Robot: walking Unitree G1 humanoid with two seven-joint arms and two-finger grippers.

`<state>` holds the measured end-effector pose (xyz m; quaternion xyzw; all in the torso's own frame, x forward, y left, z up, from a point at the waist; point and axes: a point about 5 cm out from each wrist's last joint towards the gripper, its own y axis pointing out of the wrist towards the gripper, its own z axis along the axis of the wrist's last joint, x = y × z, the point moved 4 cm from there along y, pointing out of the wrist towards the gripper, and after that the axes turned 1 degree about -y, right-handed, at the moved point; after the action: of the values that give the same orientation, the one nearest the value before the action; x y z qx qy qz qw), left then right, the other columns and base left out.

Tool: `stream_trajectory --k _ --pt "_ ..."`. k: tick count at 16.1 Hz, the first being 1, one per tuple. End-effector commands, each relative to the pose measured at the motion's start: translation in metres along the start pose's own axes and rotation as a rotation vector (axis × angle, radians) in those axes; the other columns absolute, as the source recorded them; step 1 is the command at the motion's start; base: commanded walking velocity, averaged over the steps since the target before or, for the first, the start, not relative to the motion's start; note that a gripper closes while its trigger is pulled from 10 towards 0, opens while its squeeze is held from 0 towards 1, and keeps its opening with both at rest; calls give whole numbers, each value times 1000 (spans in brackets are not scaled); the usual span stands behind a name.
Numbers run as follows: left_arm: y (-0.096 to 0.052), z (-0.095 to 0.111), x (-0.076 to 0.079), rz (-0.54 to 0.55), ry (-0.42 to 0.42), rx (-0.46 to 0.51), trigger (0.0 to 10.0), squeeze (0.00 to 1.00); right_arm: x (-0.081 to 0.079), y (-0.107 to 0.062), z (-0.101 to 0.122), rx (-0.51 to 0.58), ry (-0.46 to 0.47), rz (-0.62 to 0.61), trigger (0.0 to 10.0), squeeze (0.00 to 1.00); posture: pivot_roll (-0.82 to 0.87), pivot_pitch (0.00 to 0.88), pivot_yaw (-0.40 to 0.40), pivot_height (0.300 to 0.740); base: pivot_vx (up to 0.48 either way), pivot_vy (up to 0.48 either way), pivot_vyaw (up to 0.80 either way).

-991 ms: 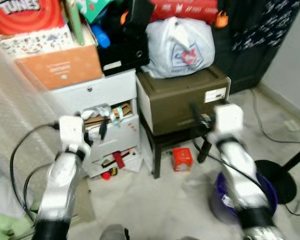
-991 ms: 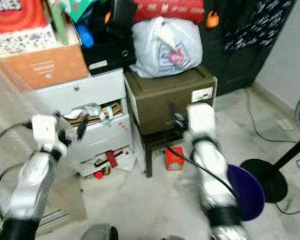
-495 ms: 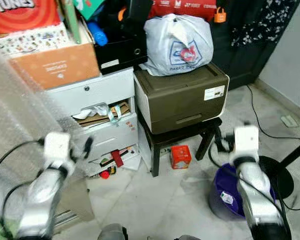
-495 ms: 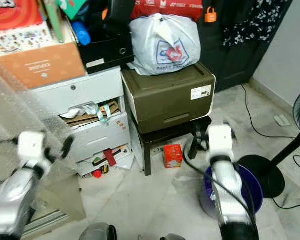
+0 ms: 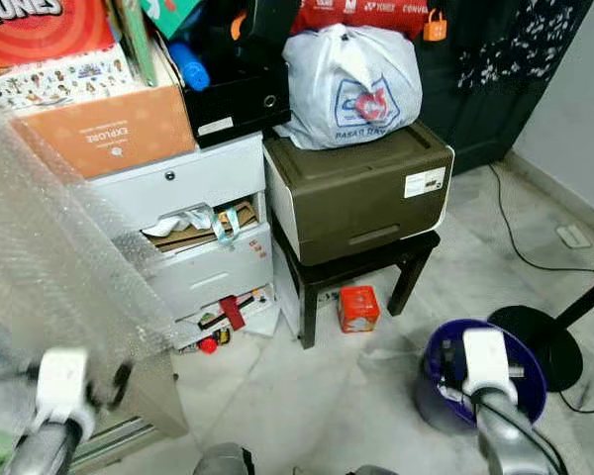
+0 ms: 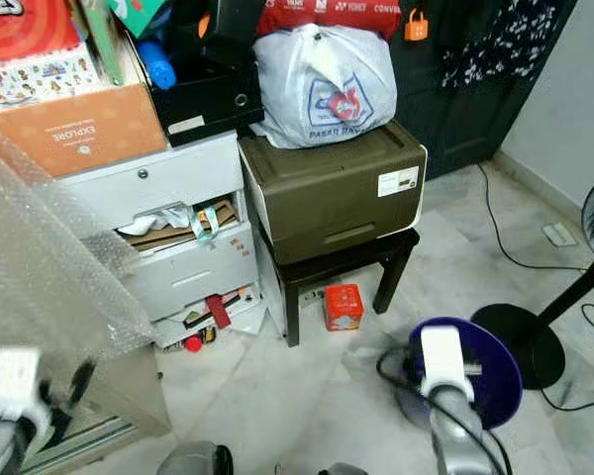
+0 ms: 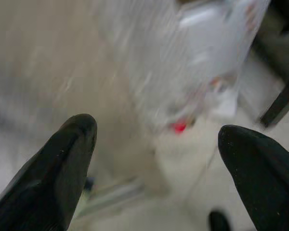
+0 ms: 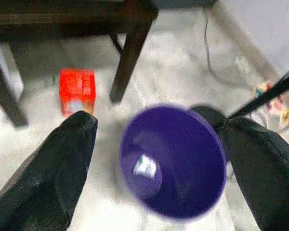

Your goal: Clean up the room

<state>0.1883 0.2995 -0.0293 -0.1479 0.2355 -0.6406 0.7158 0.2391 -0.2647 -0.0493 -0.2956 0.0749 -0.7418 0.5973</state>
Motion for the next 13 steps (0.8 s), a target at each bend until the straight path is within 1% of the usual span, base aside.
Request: stream_trajectory --k 1,2,3,5,6,8,9,10,11,13 --pt "-6 -23 -15 43 18 -82 10000 0 -9 -4 -17 -65 5 35 10000 0 40 71 50 740 0 0 0" --pt "-7 -30 -16 39 26 -106 10000 0 -10 -6 -23 -91 21 34 10000 0 35 73 52 740 0 0 0" --pt "-8 -48 -17 37 35 -186 10000 0 -15 -10 -42 -184 54 52 10000 0 29 73 51 740 0 0 0" --pt "-11 -77 -20 56 43 -333 10000 0 -26 -23 -74 -345 108 104 10000 0 20 64 51 740 0 0 0" --pt "-10 -86 -21 85 29 -393 10000 0 -32 -31 -87 -405 83 138 10000 0 13 44 49 740 0 0 0" --pt "-5 -88 -20 115 27 -434 10000 0 -36 -37 -96 -444 49 157 10000 0 -2 32 42 740 0 0 0" --pt "-3 -87 -18 119 24 -433 10000 0 -38 -38 -97 -453 49 161 10000 0 -3 29 38 740 0 0 0" --pt "2 -87 -11 119 30 -451 10000 0 -41 -35 -94 -458 51 169 10000 0 -6 19 29 740 0 0 0" --pt "3 -91 -5 120 42 -486 10000 0 -46 -31 -88 -459 48 182 10000 0 -13 10 26 740 0 0 0" --pt "4 -95 1 136 30 -521 10000 0 -50 -28 -86 -486 44 182 10000 0 -22 0 17 740 0 0 0"
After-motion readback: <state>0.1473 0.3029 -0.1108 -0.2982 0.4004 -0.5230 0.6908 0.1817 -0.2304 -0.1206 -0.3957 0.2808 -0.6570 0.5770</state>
